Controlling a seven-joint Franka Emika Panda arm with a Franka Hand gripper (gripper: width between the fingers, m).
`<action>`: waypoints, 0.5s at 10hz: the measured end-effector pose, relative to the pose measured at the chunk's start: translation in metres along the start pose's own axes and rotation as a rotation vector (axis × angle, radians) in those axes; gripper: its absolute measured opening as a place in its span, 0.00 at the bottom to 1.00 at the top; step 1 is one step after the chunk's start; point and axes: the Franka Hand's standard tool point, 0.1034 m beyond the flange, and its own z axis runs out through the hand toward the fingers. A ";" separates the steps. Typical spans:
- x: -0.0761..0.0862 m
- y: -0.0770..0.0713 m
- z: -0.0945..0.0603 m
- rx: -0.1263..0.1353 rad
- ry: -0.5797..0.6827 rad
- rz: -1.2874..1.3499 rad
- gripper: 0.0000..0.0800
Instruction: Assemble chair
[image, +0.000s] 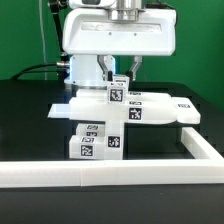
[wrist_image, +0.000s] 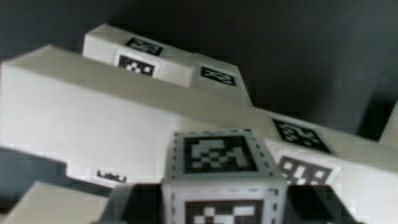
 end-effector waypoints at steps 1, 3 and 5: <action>0.000 0.001 0.000 0.005 0.001 0.093 0.36; 0.000 0.001 0.000 0.006 0.002 0.301 0.36; -0.001 0.000 0.000 0.013 0.003 0.508 0.36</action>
Offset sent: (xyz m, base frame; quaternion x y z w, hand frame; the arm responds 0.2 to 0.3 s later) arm -0.0057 -0.0010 -0.0011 0.0035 0.0106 0.2060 0.9785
